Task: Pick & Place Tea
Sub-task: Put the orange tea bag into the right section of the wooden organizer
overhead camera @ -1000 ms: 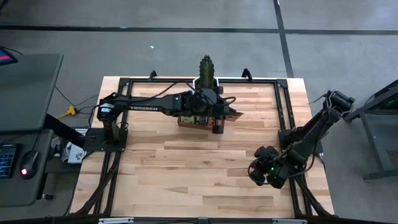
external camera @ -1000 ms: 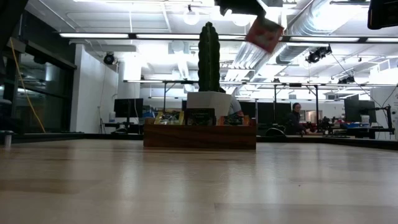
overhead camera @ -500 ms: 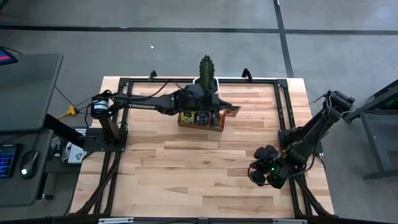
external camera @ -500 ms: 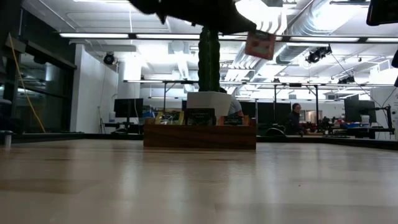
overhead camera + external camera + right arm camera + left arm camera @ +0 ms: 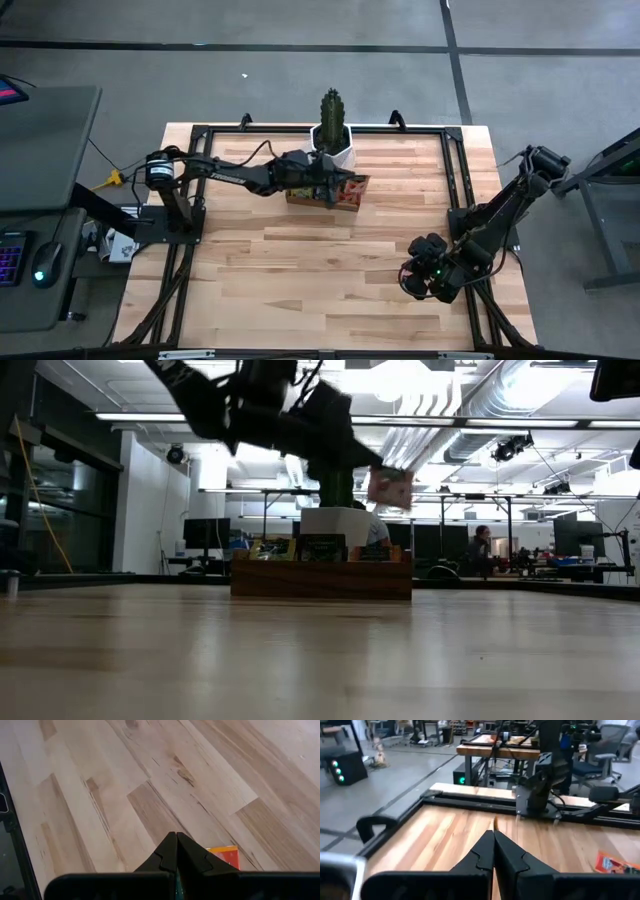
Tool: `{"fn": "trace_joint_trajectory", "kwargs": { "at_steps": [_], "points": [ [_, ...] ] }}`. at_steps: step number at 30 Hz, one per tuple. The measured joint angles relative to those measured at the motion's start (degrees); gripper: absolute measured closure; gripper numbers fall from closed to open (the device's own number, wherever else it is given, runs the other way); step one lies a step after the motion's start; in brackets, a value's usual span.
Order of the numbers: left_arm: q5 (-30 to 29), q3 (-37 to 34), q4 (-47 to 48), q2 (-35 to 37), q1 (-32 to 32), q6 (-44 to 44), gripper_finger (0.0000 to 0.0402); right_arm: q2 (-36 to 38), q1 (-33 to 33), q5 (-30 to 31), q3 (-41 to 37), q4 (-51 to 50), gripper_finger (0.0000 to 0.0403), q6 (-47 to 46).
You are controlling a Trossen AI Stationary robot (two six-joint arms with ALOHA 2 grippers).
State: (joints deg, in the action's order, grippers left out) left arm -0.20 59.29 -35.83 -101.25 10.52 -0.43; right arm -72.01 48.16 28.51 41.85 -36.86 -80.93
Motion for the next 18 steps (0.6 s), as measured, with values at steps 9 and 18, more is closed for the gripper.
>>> {"fn": "trace_joint_trajectory", "kwargs": {
  "at_steps": [9,18],
  "points": [
    [-0.5,-6.7,-4.3,-0.2,0.0,-3.4,0.0402,0.0,0.0,0.0,0.0,0.0,0.0403,0.0],
    [-0.6,-6.0,-4.6,-6.4,0.0,-8.7,0.0402,0.0,0.0,0.0,0.0,0.1,0.0403,-0.1]
  ]
}}
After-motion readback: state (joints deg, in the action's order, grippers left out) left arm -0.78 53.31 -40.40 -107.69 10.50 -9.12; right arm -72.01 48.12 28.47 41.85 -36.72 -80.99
